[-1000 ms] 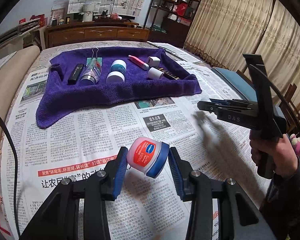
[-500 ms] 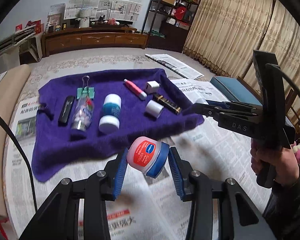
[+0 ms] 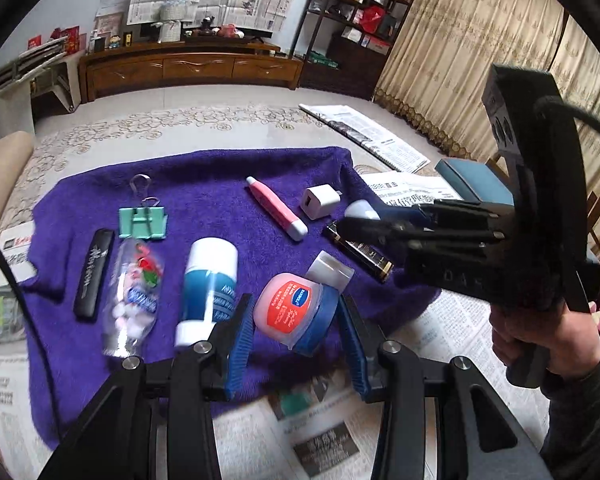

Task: Organize rigid objects
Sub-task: 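Carry the lip tin and USB light onto the towel and open both tools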

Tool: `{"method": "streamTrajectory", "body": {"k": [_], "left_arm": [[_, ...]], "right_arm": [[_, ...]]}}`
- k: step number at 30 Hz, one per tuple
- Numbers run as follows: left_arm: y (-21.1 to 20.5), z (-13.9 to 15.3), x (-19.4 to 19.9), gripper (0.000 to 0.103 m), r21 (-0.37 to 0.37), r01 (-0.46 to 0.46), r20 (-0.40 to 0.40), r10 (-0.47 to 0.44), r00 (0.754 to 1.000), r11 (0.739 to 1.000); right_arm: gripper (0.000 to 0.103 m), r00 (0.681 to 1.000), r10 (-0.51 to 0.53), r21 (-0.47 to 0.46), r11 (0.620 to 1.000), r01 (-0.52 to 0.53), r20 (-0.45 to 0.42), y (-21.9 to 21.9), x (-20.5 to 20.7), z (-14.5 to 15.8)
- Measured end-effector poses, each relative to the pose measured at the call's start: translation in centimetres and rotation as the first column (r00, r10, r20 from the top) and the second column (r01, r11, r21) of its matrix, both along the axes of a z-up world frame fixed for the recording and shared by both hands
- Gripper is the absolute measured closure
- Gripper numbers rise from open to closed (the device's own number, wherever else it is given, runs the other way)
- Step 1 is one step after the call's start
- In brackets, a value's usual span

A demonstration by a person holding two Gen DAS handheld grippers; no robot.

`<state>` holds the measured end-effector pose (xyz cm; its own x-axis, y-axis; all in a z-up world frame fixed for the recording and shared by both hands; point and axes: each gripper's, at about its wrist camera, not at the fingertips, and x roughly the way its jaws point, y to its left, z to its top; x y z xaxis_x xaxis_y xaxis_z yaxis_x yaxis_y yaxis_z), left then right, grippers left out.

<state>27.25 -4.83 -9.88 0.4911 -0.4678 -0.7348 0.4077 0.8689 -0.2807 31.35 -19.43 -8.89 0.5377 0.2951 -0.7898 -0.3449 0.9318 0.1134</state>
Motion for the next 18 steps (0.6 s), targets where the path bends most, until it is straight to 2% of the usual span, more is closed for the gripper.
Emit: {"method": "streamTrajectory", "body": {"k": [9, 18], "left_arm": [[-1.8, -1.6, 1.7, 0.064, 0.066, 0.003, -0.025, -0.002, 1.000, 0.998], [-2.6, -2.9, 2.6, 0.064, 0.163, 0.005, -0.047, 0.002, 0.999, 0.987]], "right_arm": [[0.075, 0.996, 0.028, -0.044, 0.999, -0.032, -0.084, -2.0, -0.7, -2.6], [0.075, 0.991, 0.084, -0.068, 0.993, -0.091, -0.100, -1.1, -1.9, -4.1]]}}
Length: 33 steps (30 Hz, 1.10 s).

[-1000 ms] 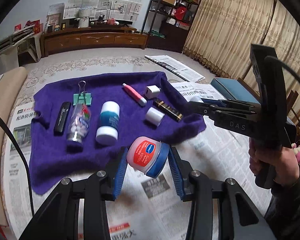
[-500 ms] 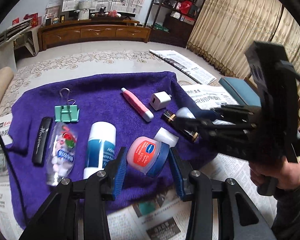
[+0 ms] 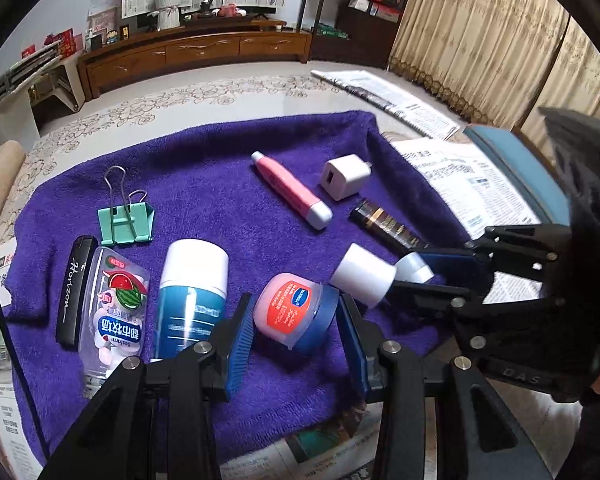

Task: Organize rigid objects

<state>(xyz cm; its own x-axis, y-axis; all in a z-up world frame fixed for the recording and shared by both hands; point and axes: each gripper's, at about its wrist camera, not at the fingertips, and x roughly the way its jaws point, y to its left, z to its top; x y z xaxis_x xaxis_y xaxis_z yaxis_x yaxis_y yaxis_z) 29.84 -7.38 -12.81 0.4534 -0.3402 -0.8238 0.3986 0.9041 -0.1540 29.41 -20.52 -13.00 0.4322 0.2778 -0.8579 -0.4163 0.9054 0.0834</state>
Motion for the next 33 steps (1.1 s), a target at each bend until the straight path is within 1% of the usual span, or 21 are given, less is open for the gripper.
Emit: {"method": "streamTrajectory", "body": {"k": [4, 7, 10, 12, 18, 22, 23, 24, 25, 28, 30, 33], "left_arm": [[-0.7, -0.5, 0.3, 0.064, 0.061, 0.021, -0.007, -0.021, 1.000, 0.998], [-0.9, -0.5, 0.1, 0.063, 0.080, 0.035, -0.003, -0.035, 0.999, 0.996], [-0.7, -0.6, 0.2, 0.063, 0.089, 0.033, 0.003, -0.033, 0.999, 0.996], [-0.8, -0.6, 0.3, 0.059, 0.096, 0.034, -0.003, -0.034, 0.999, 0.995], [-0.8, -0.6, 0.8, 0.056, 0.113, 0.044, -0.041, -0.039, 0.998, 0.993], [-0.7, -0.6, 0.7, 0.054, 0.094, 0.046, -0.050, -0.041, 0.998, 0.995], [-0.7, -0.6, 0.6, 0.048, 0.086, 0.053, -0.055, -0.048, 0.997, 0.995], [-0.7, -0.5, 0.5, 0.045, 0.082, 0.056, -0.053, -0.051, 0.997, 0.995], [-0.7, -0.4, 0.5, 0.044, 0.084, 0.052, -0.047, -0.048, 0.998, 0.995], [-0.6, 0.0, 0.2, 0.038, 0.072, 0.048, -0.045, -0.045, 0.998, 0.996], [-0.4, 0.5, -0.3, 0.026, 0.057, 0.044, -0.034, -0.042, 0.999, 0.997], [-0.3, 1.4, -1.4, 0.023, 0.056, 0.040, -0.013, -0.040, 0.999, 0.998]], "right_arm": [[0.075, 1.000, 0.011, 0.006, 1.000, -0.011, 0.007, 0.1, 0.1, -0.1], [0.075, 0.999, 0.031, 0.003, 1.000, -0.031, 0.007, 0.1, 0.2, -0.1], [0.075, 0.998, 0.054, 0.017, 0.998, -0.054, 0.008, -0.1, 0.0, -0.1], [0.075, 0.998, 0.064, 0.023, 0.998, -0.064, 0.003, -0.3, 0.0, -0.1], [0.073, 0.995, 0.094, 0.015, 0.996, -0.093, -0.019, -0.3, 0.2, 0.0], [0.073, 0.995, 0.097, 0.015, 0.995, -0.096, -0.031, -0.3, 0.4, -0.1], [0.072, 0.995, 0.094, 0.017, 0.995, -0.094, -0.032, -0.4, 0.4, 0.0], [0.072, 0.995, 0.090, 0.020, 0.996, -0.089, -0.035, -0.4, 0.5, -0.1], [0.070, 0.996, 0.086, 0.024, 0.996, -0.085, -0.037, -0.5, 0.5, -0.1], [0.069, 0.996, 0.077, 0.050, 0.996, -0.075, -0.050, -1.1, 0.3, 0.2], [0.068, 0.996, 0.075, 0.060, 0.996, -0.072, -0.045, -1.7, 0.1, 0.5], [0.061, 0.998, 0.051, 0.069, 0.996, -0.048, -0.042, -2.4, -0.6, 1.2]]}}
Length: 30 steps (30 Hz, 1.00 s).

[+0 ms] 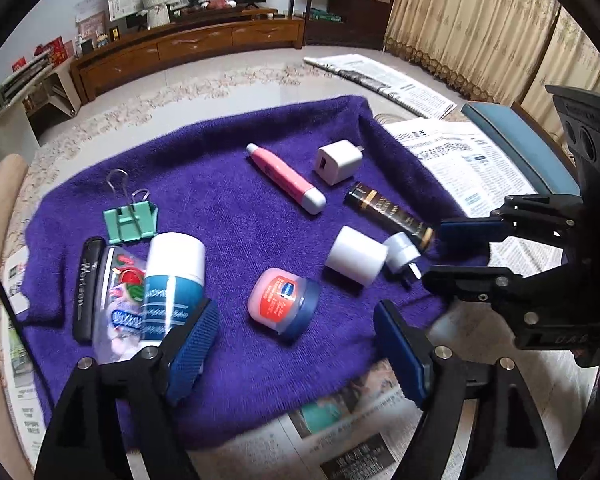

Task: Organize rigid objects

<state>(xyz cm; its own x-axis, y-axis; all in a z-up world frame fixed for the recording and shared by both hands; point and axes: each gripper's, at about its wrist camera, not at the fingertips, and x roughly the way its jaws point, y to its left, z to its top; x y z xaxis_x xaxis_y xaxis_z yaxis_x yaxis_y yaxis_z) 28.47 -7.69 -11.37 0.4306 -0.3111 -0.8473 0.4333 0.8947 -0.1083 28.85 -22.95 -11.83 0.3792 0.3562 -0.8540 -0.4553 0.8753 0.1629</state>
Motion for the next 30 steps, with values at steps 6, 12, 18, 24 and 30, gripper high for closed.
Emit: {"method": "streamTrajectory", "body": {"k": [6, 12, 18, 24, 30], "left_arm": [[0.7, 1.6, -2.8, 0.000, -0.022, -0.023, 0.008, 0.023, 1.000, 1.000], [2.8, 3.8, -6.6, 0.000, 0.003, -0.209, 0.066, 0.209, 0.976, 0.978], [6.0, 5.9, -11.2, 0.000, -0.046, -0.332, 0.087, 0.335, 0.938, 0.942], [7.7, 7.4, -15.7, 0.000, 0.026, -0.378, 0.157, 0.370, 0.916, 0.925], [9.2, 8.3, -18.4, 0.000, -0.015, -0.375, 0.148, 0.373, 0.916, 0.927]], "right_arm": [[0.037, 0.998, -0.062, 0.036, 0.997, 0.061, 0.024, -1.2, -2.6, 2.0], [0.000, 0.980, -0.184, -0.036, 0.982, 0.187, 0.075, -1.1, -6.4, 3.9], [0.000, 0.959, -0.272, -0.005, 0.962, 0.274, 0.082, -0.7, -10.2, 5.7], [0.000, 0.947, -0.307, -0.023, 0.950, 0.310, 0.092, 0.7, -13.4, 6.9], [0.000, 0.926, -0.361, -0.028, 0.930, 0.366, 0.111, 1.4, -16.6, 7.9]]}}
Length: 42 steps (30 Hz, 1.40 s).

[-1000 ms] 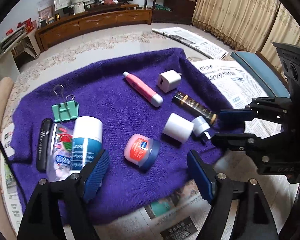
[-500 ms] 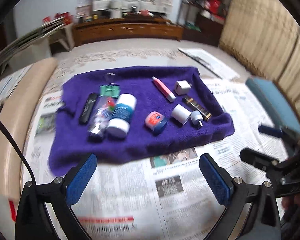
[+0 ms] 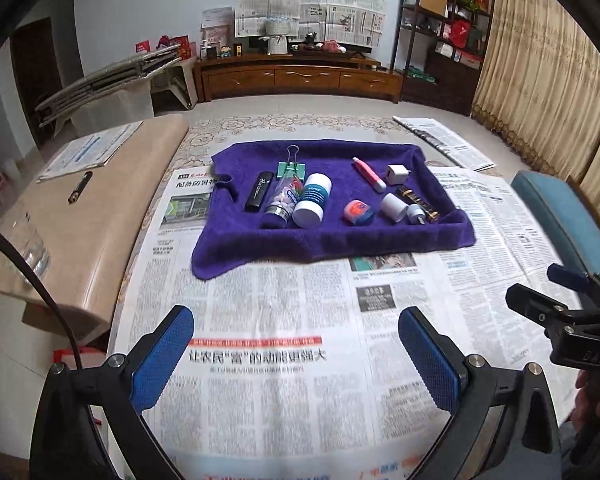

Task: Organize rigid objects

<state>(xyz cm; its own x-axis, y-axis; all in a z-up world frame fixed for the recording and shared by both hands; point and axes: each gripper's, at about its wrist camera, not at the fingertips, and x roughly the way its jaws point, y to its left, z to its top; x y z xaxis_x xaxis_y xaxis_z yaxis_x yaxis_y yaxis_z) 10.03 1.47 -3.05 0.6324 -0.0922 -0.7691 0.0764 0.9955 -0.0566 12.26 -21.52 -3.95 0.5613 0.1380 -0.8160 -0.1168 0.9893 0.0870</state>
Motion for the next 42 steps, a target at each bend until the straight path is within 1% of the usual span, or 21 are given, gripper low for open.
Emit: {"method": "streamTrajectory", "body": {"k": [4, 8, 11, 13, 17, 21, 23, 25, 26, 30, 34, 39, 42], "left_arm": [[-0.1, 0.2, -1.5, 0.000, 0.012, 0.009, 0.017, -0.009, 1.000, 1.000], [-0.5, 0.8, -2.6, 0.000, 0.018, -0.003, 0.017, 0.002, 1.000, 1.000], [-0.7, 1.3, -3.5, 0.000, 0.042, -0.016, 0.036, 0.014, 0.999, 0.999], [-0.5, 1.5, -3.8, 0.000, 0.066, -0.039, 0.040, 0.036, 0.999, 0.997], [0.0, 1.1, -4.3, 0.000, 0.077, -0.059, 0.025, 0.057, 0.998, 0.995], [0.2, 0.9, -4.5, 0.000, 0.050, -0.060, 0.000, 0.060, 0.998, 0.997], [0.2, 0.8, -4.7, 0.000, 0.051, -0.057, -0.001, 0.057, 0.998, 0.997], [0.3, 0.7, -4.9, 0.000, 0.062, -0.067, -0.001, 0.067, 0.998, 0.996], [0.5, 0.7, -5.0, 0.000, 0.059, -0.073, -0.003, 0.073, 0.997, 0.996], [1.1, 0.6, -5.2, 0.000, 0.027, -0.086, -0.010, 0.087, 0.996, 0.996], [1.1, 0.7, -5.1, 0.000, 0.015, -0.091, -0.016, 0.091, 0.996, 0.996], [0.0, 0.9, -5.2, 0.000, 0.068, -0.078, 0.012, 0.077, 0.997, 0.995], [-0.7, 0.9, -5.3, 0.000, 0.077, -0.063, 0.027, 0.062, 0.998, 0.995]], "right_arm": [[0.000, 0.999, -0.046, 0.002, 0.999, 0.046, -0.001, 0.1, -1.8, 0.5], [0.000, 0.996, -0.086, 0.002, 0.996, 0.086, -0.002, 0.1, -3.4, 1.3], [0.000, 0.994, -0.109, 0.002, 0.994, 0.109, -0.001, 0.1, -4.2, 1.9], [0.000, 0.994, -0.109, 0.005, 0.994, 0.109, 0.008, 0.2, -4.6, 2.3], [0.000, 0.995, -0.098, -0.003, 0.995, 0.098, 0.018, 0.8, -5.1, 2.7], [0.000, 0.996, -0.083, -0.031, 0.996, 0.084, 0.024, 1.2, -5.5, 2.9], [0.000, 0.996, -0.076, -0.016, 0.997, 0.077, 0.050, 1.2, -5.9, 3.1], [0.000, 0.995, -0.093, -0.026, 0.995, 0.094, 0.022, 1.1, -5.8, 2.8], [0.000, 0.996, -0.085, -0.016, 0.996, 0.086, 0.024, 1.2, -5.9, 2.9], [0.000, 0.995, -0.083, -0.024, 0.996, 0.084, 0.047, 1.4, -6.2, 3.4], [0.000, 0.996, -0.087, -0.028, 0.996, 0.088, 0.031, 1.6, -6.2, 3.3], [0.000, 0.995, -0.088, -0.016, 0.996, 0.089, 0.042, 1.4, -6.4, 3.8], [0.000, 0.995, -0.092, -0.006, 0.996, 0.093, 0.050, 1.0, -6.5, 3.9]]}}
